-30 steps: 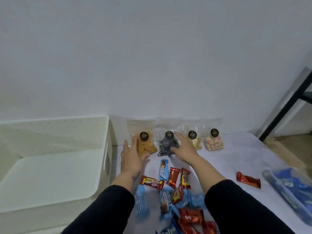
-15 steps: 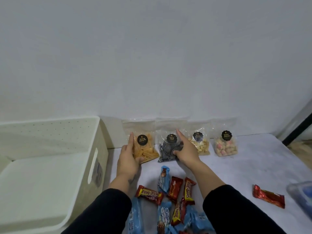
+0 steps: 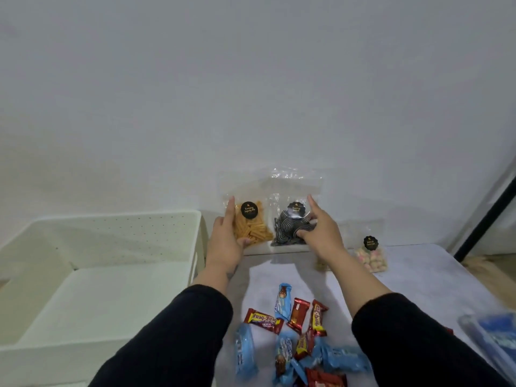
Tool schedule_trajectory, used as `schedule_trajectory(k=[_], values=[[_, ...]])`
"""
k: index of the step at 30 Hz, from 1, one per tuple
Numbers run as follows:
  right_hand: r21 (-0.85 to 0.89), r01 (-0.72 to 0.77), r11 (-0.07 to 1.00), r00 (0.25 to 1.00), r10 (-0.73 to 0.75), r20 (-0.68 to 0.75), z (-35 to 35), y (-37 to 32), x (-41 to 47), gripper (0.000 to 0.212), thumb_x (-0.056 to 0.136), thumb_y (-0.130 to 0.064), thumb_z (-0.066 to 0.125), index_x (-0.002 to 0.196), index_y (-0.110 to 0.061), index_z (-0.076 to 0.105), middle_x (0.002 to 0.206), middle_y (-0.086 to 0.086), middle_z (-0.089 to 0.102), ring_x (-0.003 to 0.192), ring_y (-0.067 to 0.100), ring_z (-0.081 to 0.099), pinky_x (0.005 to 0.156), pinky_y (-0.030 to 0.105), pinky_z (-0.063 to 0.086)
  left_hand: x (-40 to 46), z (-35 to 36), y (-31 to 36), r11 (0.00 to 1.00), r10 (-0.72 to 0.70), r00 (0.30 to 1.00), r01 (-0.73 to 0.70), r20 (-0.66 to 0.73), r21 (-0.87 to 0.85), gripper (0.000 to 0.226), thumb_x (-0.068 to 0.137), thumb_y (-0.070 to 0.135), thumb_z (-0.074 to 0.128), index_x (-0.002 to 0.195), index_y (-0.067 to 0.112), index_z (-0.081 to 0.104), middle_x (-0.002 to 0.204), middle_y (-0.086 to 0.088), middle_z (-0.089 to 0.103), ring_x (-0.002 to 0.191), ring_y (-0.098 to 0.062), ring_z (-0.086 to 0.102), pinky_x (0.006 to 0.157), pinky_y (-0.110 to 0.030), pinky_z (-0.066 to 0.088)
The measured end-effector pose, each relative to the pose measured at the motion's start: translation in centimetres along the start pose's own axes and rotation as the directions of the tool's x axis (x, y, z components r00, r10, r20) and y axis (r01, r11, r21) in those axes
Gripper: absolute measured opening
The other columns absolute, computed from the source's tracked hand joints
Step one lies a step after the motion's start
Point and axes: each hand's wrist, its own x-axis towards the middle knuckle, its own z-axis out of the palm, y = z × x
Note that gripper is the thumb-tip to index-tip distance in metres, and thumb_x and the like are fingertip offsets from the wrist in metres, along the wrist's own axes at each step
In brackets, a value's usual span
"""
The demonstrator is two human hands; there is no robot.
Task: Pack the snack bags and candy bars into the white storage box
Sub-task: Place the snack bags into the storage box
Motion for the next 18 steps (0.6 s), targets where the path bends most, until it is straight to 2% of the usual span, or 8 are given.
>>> schedule_trajectory(k=[3,8,12,15,18], values=[[-0.046,0.069,0.997,0.997,-0.070,-0.021,-0.4,-4.4,-0.7,0.092,0.078,-0.006,0.072,0.148,-0.037,0.022,0.126,0.003,0.055,0.111,0.023,0.056,0.092,0.034,0.047,0.0,-3.9,1.1,0.999,0.030,0.998,-0.031,-0.054,-0.020,0.098,0.081,0.006,0.070,0.150,0.037,0.008,0.123,-0.007,0.046,0.108,-0.018,0.049,0.097,-0.035,0.041],[-0.028,0.158,0.987,0.987,-0.158,-0.011,2.5,-11.7,-2.6,0.094,0.076,-0.006,0.072,0.149,-0.036,0.021,0.130,0.004,0.054,0.115,0.025,0.056,0.096,0.037,0.047,0.1,-11.9,-0.3,0.998,0.055,0.990,-0.060,-0.130,-0.031,0.101,0.078,0.003,0.072,0.150,0.036,0.010,0.122,-0.009,0.048,0.104,-0.017,0.048,0.099,-0.043,0.046],[-0.001,0.194,0.981,0.981,-0.194,0.015,7.3,-17.2,-4.6,0.093,0.076,-0.008,0.071,0.148,-0.039,0.020,0.121,0.003,0.055,0.109,0.025,0.056,0.096,0.044,0.048,0.2,-18.6,-3.5,0.998,0.050,0.983,-0.055,-0.176,-0.026,0.103,0.076,0.001,0.073,0.150,0.034,0.011,0.123,-0.011,0.049,0.111,-0.024,0.051,0.099,-0.045,0.046],[0.001,0.209,0.978,0.975,-0.209,0.080,12.3,-20.5,-6.2,0.093,0.077,-0.009,0.072,0.149,-0.038,0.020,0.118,0.003,0.055,0.109,0.023,0.056,0.095,0.043,0.048,-0.4,-23.7,-7.7,1.000,0.004,0.982,-0.007,-0.190,-0.016,0.105,0.074,0.000,0.074,0.150,0.035,0.011,0.125,-0.011,0.049,0.115,-0.027,0.052,0.098,-0.049,0.046],[-0.003,0.188,0.982,0.968,-0.185,0.167,18.6,-22.0,-8.0,0.093,0.077,-0.010,0.072,0.149,-0.038,0.019,0.116,-0.001,0.052,0.107,0.020,0.053,0.095,0.042,0.048,-1.8,-27.8,-13.3,0.992,-0.101,0.977,0.113,-0.189,0.054,0.105,0.074,-0.001,0.074,0.150,0.037,0.011,0.126,-0.013,0.049,0.117,-0.029,0.051,0.099,-0.049,0.045]])
